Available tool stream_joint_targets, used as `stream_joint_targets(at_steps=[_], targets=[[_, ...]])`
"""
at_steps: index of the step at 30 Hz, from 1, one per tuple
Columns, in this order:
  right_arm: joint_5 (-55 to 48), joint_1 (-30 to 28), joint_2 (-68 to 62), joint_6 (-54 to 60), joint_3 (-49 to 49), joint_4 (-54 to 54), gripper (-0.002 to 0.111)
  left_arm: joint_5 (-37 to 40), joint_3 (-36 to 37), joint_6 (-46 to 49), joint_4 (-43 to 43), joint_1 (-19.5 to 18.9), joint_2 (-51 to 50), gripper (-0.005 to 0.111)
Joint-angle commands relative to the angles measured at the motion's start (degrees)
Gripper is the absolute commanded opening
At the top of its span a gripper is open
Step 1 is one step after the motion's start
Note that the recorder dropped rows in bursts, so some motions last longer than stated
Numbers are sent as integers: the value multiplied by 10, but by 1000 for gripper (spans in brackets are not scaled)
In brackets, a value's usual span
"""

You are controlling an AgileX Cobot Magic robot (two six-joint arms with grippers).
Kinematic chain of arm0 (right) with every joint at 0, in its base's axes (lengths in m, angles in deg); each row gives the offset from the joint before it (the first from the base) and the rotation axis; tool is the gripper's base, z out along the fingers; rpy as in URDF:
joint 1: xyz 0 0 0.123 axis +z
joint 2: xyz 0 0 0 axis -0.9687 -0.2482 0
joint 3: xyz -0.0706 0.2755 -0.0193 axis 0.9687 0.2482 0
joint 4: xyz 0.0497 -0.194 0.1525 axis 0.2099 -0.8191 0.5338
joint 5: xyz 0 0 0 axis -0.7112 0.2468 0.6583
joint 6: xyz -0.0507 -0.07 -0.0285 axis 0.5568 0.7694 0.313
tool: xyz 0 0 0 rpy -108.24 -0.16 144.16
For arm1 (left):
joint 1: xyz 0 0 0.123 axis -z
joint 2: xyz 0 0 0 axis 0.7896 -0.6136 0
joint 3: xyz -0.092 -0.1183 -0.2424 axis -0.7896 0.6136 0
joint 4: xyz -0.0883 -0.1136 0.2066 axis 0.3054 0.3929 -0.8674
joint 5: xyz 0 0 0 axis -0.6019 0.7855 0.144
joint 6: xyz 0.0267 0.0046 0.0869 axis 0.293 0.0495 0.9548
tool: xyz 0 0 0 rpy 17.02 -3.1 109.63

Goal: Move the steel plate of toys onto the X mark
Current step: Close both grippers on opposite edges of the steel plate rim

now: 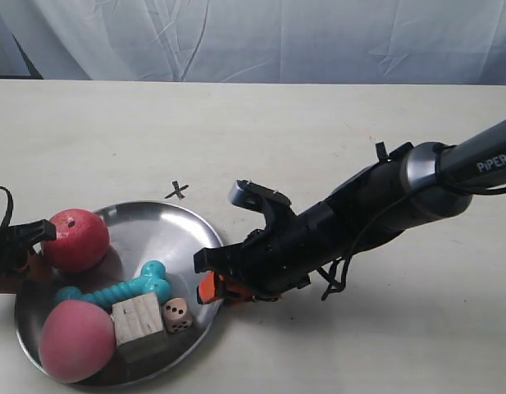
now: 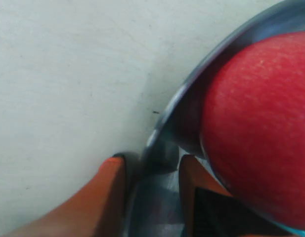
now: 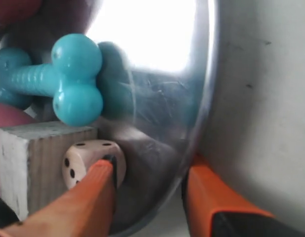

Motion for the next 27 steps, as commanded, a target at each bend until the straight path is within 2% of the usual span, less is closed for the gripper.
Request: stream_joint_targets(at_steps=[1,3,4,5,7,21,23,27], targets=[[-5,14,-7,-22,-9,-19,42,23,7,-1,-8,1,-12,36],[-5,14,-7,-32,-9,-24,39,26,7,-1,-6,1,-12,36],[-5,14,-7,-35,-9,-25,31,27,7,-1,-4,1,-12,36],[-7,14,-7,-35,-9,-30,17,27,7,-1,-4,1,-12,36],[-9,14,-7,-35,-9,-32,-1,31,7,-1,-5,1,-12,36],[-9,14,-7,-36,-9,-30,0,67,7,26,-40,1,-12,35],[-9,14,-7,-36,-9,-30,0,71,7,27,-43,1,-12,28],[-9,14,-7,-36,-9,-30,0,79,7,30,-51,1,-12,3]])
